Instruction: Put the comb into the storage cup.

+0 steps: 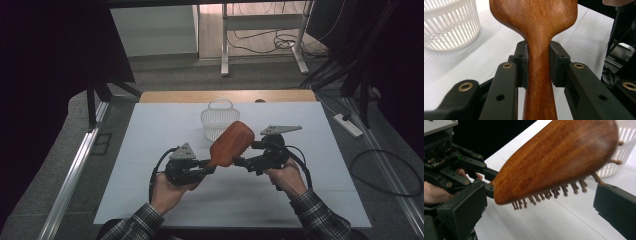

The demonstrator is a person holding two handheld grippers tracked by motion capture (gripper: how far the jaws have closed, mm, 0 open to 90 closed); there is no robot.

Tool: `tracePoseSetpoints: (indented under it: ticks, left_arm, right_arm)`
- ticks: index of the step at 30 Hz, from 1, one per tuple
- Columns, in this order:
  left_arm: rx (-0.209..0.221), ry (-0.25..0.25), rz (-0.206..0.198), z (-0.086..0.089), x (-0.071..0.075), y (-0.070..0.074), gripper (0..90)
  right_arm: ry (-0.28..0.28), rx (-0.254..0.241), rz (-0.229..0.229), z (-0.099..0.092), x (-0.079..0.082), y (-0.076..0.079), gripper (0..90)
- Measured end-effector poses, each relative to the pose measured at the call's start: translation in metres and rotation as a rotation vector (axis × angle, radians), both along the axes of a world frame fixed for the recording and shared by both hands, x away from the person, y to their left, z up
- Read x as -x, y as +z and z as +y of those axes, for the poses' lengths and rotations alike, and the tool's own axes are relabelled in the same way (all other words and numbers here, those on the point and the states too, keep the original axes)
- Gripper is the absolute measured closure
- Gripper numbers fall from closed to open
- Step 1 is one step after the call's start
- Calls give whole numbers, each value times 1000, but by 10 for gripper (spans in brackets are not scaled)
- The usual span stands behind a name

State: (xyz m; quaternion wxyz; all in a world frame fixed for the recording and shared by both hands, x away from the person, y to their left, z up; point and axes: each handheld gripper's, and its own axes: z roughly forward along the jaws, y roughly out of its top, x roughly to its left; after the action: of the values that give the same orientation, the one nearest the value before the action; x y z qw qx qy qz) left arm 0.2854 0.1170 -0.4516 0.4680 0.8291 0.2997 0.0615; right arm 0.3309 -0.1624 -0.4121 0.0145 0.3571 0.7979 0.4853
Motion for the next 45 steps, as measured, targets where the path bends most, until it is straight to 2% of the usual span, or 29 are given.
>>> tracePoseSetpoints:
  ticks: [10, 14, 23, 29, 34, 39, 43, 45]
  left_arm:
    - [12, 5, -7, 0, 1, 1, 712]
    - [16, 7, -11, 0, 2, 1, 712]
    - [18, 9, -19, 0, 2, 2, 712]
    - [14, 12, -22, -1, 3, 1, 711]
    - [16, 12, -21, 0, 2, 0, 712]
    - [-13, 4, -28, -4, 2, -2, 712]
    - [-32, -9, -22, -7, 1, -5, 712]
    - [-34, -14, -17, -7, 0, -6, 712]
  right_arm:
    - [-24, -1, 42, 15, -12, -1, 0]
    - [-29, -43, 68, 17, -16, -3, 0]
    - [-34, -70, 103, 26, -22, -7, 9]
    - [-20, -108, 109, 27, -23, -8, 174]
    - [-23, -169, 151, 23, -24, -8, 277]
    - [-13, -253, 206, 16, -26, -9, 401]
    - [-2, -302, 242, 12, -28, -9, 472]
    - [-7, -296, 237, 13, -26, -8, 482]
